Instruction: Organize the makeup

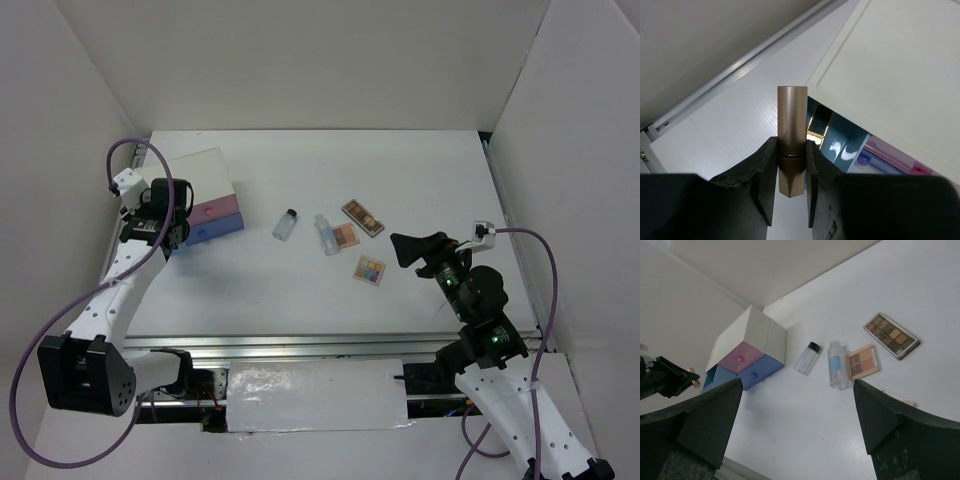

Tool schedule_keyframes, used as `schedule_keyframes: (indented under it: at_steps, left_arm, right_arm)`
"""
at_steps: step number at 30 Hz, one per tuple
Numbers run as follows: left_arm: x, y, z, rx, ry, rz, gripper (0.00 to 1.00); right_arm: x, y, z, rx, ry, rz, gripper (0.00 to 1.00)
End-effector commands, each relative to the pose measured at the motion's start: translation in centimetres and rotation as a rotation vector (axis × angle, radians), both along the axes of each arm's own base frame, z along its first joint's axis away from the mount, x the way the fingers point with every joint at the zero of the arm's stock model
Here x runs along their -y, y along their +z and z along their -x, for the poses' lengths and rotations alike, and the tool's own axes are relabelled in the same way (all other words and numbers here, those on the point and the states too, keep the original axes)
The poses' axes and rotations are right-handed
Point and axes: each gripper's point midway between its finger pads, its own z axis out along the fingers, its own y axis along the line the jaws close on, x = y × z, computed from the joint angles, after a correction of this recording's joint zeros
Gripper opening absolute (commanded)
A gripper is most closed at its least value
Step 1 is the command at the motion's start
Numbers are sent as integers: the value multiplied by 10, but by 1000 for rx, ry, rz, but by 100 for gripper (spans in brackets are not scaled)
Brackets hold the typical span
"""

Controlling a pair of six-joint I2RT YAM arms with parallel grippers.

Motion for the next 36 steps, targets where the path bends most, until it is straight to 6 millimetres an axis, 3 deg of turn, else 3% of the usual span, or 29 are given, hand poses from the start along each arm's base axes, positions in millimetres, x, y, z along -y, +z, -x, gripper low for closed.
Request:
schedule_keyframes:
  at_steps: [1,5,13,17,20,25,28,30,32,35,36]
  left_arm:
    - [5,18,-21,97,-51,15,13]
    - [7,9,-23,72,-56,25,15]
    - [11,-7,-24,48,-62,47,36]
    - [14,-3,-26,65,-83,56,53]
    - [17,9,-25,103,-101,68,74]
    - [18,28,-15,166,-101,89,92]
    - [23,32,-7,194,-107,127,76]
    - [30,18,4,169,-107,178,47]
    - [39,-4,17,127,-99,244,3]
    - [55,-22,26,121,-134,317,0]
    - [65,-37,31,109,-153,362,0]
  right_arm:
    - [-2,12,-1,45,9,1,100]
    - [-2,11,-2,44,10,3,100]
    - [-3,11,-2,43,14,4,100]
    - [-3,10,-3,42,14,5,100]
    - [-4,10,-3,39,17,6,100]
    - [-5,7,-4,31,22,7,100]
    - [-5,7,-4,31,22,7,100]
    - [-6,7,-5,31,23,6,100]
    - [-6,7,-4,31,27,6,100]
    - [-7,7,-4,30,31,4,100]
    - [-7,7,-4,30,28,4,100]
